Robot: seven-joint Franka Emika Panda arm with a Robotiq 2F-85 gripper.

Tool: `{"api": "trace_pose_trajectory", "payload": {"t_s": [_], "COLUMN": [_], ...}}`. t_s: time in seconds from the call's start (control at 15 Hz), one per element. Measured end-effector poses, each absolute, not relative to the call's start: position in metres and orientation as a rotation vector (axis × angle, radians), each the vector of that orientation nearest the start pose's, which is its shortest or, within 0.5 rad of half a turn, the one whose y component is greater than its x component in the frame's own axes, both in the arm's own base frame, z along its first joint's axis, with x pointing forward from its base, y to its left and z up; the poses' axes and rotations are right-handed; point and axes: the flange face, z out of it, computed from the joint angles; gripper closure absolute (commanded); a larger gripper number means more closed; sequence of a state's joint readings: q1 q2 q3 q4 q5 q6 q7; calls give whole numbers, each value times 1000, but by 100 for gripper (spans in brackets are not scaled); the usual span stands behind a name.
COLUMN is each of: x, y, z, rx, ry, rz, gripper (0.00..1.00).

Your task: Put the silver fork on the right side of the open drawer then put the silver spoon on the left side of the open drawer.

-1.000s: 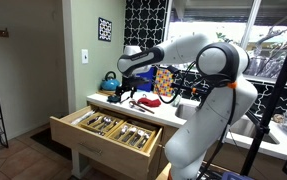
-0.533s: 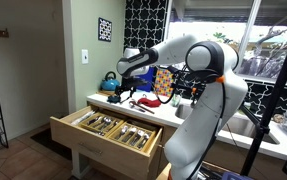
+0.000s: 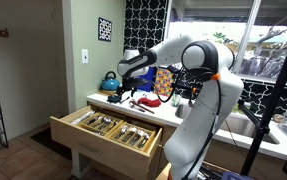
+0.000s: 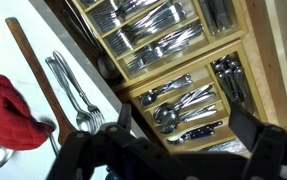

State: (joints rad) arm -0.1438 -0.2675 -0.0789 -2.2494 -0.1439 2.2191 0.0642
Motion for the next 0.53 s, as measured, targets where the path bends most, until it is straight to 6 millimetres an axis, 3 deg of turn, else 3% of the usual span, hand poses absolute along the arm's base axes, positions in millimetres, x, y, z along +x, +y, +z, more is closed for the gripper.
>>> {"api": "trace_pose_trajectory", "payload": {"t_s": [0.53], "x": [518], "y": [-166], "z": [458], "rx": [-3239], "ry": [146], "rz": [-230], "gripper": [0]}}
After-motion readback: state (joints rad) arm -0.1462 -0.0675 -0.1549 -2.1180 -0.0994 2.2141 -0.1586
